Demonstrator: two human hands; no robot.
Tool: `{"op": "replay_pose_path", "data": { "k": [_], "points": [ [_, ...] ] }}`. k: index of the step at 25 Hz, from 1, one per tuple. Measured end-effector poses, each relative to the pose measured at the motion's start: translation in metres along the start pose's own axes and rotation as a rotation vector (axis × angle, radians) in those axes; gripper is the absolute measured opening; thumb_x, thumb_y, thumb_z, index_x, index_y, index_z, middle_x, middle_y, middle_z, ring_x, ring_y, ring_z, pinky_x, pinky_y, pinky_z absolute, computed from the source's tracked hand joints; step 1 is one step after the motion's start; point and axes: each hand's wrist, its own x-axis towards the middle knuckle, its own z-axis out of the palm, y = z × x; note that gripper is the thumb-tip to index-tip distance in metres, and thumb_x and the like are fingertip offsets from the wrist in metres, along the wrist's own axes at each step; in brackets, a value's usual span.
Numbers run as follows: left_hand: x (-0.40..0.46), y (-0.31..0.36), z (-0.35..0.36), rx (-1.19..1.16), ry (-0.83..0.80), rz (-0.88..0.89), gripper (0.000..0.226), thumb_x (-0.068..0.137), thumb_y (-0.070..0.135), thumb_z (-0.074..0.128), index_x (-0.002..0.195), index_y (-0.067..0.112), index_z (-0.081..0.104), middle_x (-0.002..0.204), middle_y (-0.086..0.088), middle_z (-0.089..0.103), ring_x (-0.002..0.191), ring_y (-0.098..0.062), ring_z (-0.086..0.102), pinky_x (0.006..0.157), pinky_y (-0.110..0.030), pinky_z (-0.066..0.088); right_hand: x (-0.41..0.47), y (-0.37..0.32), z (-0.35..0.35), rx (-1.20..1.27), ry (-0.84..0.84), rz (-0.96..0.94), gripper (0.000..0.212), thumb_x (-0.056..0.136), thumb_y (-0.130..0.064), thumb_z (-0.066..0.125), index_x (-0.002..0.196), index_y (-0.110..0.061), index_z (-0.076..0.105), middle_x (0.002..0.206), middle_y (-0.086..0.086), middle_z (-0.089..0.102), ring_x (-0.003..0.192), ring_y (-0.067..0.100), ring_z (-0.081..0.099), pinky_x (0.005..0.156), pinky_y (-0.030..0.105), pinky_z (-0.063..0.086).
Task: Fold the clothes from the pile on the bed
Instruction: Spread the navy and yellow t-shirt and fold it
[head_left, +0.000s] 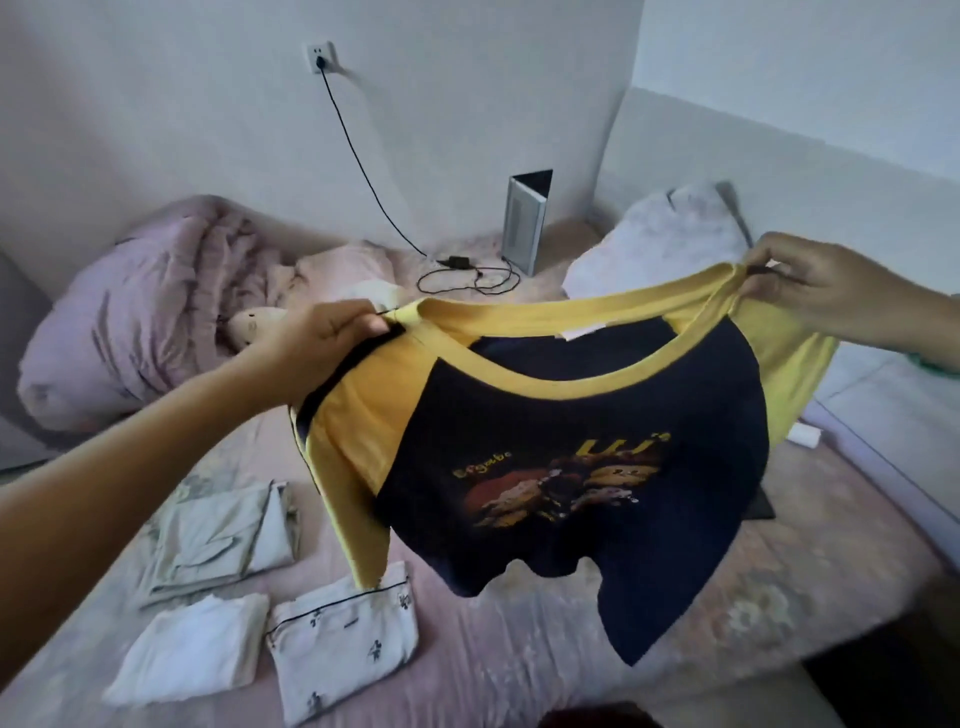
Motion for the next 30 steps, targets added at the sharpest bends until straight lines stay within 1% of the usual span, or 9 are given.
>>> {"op": "replay_pose_path", "data": {
  "k": [5, 8, 11, 13, 15, 19, 23, 27, 30],
  "points": [
    [-0.006, -0.008, 0.031, -0.188, -0.217, -0.015, 0.039, 0.079, 0.071, 0.037, 0.071, 0.038, 0.057, 0.065, 0.019, 0.055, 0.064, 0.0, 0.051, 0.067, -0.016, 0.042, -0.015, 0.03, 0.01, 0.089, -0.075, 0.057, 0.052, 0.069, -0.082, 0.05, 0.085, -0.033, 0.058, 0.088, -0.003, 0.063, 0.077, 0.001, 0.056, 0.072, 0.009, 0.039],
    [0.001, -0.014, 0.053, -0.313, -0.292, -0.053, 0.035, 0.087, 0.063, 0.039, 0.07, 0.043, 0.062, 0.06, 0.022, 0.055, 0.058, 0.005, 0.049, 0.062, -0.013, 0.04, -0.006, 0.05, 0.015, 0.172, -0.117, 0.115, 0.015, 0.087, -0.049, 0.059, 0.081, -0.036, 0.06, 0.085, -0.019, 0.067, 0.08, -0.009, 0.06, 0.075, 0.003, 0.04],
    [0.024, -0.034, 0.091, -0.349, -0.33, -0.115, 0.044, 0.078, 0.074, 0.042, 0.062, 0.035, 0.054, 0.053, 0.019, 0.047, 0.051, 0.003, 0.042, 0.051, -0.01, 0.031, 0.026, 0.08, 0.035, 0.157, -0.179, 0.113, 0.037, 0.075, -0.072, 0.054, 0.082, -0.036, 0.058, 0.087, -0.012, 0.064, 0.081, -0.005, 0.059, 0.073, 0.004, 0.039],
    [0.046, -0.063, 0.126, -0.322, -0.361, -0.2, 0.049, 0.072, 0.077, 0.039, 0.064, 0.03, 0.05, 0.054, 0.017, 0.047, 0.052, 0.002, 0.042, 0.052, -0.013, 0.032, 0.059, 0.115, 0.06, 0.133, -0.237, 0.128, 0.037, 0.079, -0.067, 0.055, 0.08, -0.031, 0.056, 0.084, 0.0, 0.063, 0.079, 0.004, 0.058, 0.071, 0.008, 0.039],
    [0.074, -0.094, 0.167, -0.3, -0.384, -0.298, 0.044, 0.081, 0.072, 0.039, 0.063, 0.033, 0.05, 0.054, 0.018, 0.049, 0.054, 0.002, 0.045, 0.054, -0.014, 0.034, 0.1, 0.154, 0.096, 0.093, -0.283, 0.115, 0.038, 0.083, -0.061, 0.052, 0.08, -0.023, 0.055, 0.078, 0.01, 0.059, 0.071, 0.006, 0.054, 0.066, 0.011, 0.038],
    [0.143, -0.169, 0.25, -0.197, -0.411, -0.456, 0.035, 0.095, 0.039, 0.045, 0.063, 0.025, 0.045, 0.062, 0.009, 0.049, 0.063, -0.008, 0.047, 0.06, -0.022, 0.035, 0.184, 0.242, 0.183, -0.011, -0.3, 0.071, 0.05, 0.083, -0.065, 0.049, 0.079, -0.016, 0.054, 0.066, 0.001, 0.051, 0.067, -0.003, 0.052, 0.06, 0.014, 0.038],
    [0.213, -0.268, 0.348, -0.014, -0.441, -0.57, 0.037, 0.099, 0.039, 0.038, 0.071, 0.016, 0.044, 0.07, 0.001, 0.05, 0.069, -0.016, 0.048, 0.06, -0.026, 0.033, 0.277, 0.343, 0.3, -0.11, -0.332, 0.099, 0.048, 0.081, -0.063, 0.038, 0.085, -0.017, 0.053, 0.073, 0.005, 0.058, 0.07, 0.023, 0.057, 0.066, 0.042, 0.043],
    [0.249, -0.343, 0.44, 0.181, -0.423, -0.66, 0.036, 0.101, 0.039, 0.032, 0.079, 0.012, 0.043, 0.072, 0.001, 0.047, 0.071, -0.014, 0.045, 0.054, -0.025, 0.029, 0.325, 0.416, 0.411, -0.324, -0.351, 0.08, 0.04, 0.089, -0.053, 0.036, 0.088, -0.014, 0.043, 0.064, 0.005, 0.053, 0.059, 0.025, 0.053, 0.057, 0.041, 0.044],
    [0.258, -0.401, 0.504, 0.222, -0.426, -0.728, 0.033, 0.102, 0.032, 0.034, 0.073, 0.015, 0.039, 0.075, 0.006, 0.054, 0.077, -0.007, 0.049, 0.072, -0.02, 0.038, 0.347, 0.461, 0.476, -0.529, -0.398, -0.007, 0.039, 0.092, -0.052, 0.03, 0.089, -0.013, 0.033, 0.059, 0.007, 0.051, 0.053, 0.027, 0.053, 0.051, 0.039, 0.046]
  ]
}}
